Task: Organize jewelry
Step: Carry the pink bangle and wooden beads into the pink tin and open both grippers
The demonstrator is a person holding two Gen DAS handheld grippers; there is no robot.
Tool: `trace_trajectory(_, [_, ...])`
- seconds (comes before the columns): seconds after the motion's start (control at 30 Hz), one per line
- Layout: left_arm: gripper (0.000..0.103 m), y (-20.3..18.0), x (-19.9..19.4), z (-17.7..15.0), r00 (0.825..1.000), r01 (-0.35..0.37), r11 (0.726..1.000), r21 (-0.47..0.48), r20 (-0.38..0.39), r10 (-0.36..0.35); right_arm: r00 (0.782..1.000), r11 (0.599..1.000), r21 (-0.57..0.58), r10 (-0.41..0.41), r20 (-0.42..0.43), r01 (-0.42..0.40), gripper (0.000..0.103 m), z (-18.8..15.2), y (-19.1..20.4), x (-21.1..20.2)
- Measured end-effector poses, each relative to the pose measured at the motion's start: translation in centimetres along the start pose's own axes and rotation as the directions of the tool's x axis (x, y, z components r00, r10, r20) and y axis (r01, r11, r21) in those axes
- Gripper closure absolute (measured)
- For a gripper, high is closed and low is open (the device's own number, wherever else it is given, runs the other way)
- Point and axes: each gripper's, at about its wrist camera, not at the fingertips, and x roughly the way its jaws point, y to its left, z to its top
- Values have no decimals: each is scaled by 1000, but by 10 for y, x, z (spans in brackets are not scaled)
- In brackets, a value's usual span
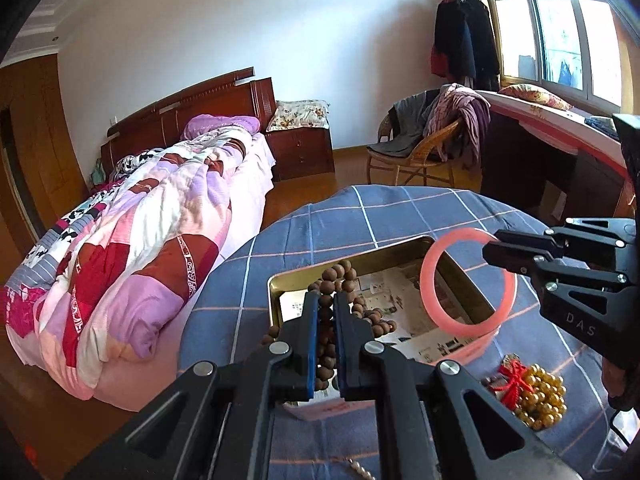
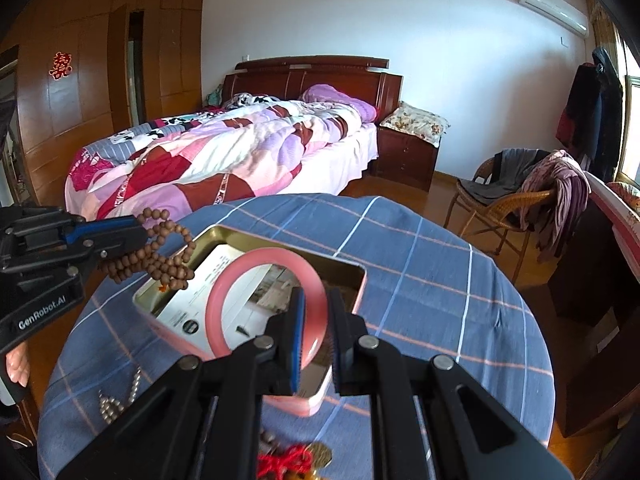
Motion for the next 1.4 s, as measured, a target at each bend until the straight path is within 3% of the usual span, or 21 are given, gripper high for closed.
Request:
trace_trajectory(0.43, [97, -3, 31, 9, 999, -17, 999, 30, -46, 18, 999, 1000, -16, -25, -42, 24, 90, 8, 2, 29])
trace_trajectory(0.97, [97, -3, 65, -6, 990, -21, 999, 35, -135, 26, 993, 999, -38, -37, -112, 33, 90, 1, 7, 57])
trace_trajectory(1.4, [96, -3, 72, -11, 988, -32, 999, 39, -152, 37, 990, 998, -47, -37, -135, 31, 89, -4, 8, 62])
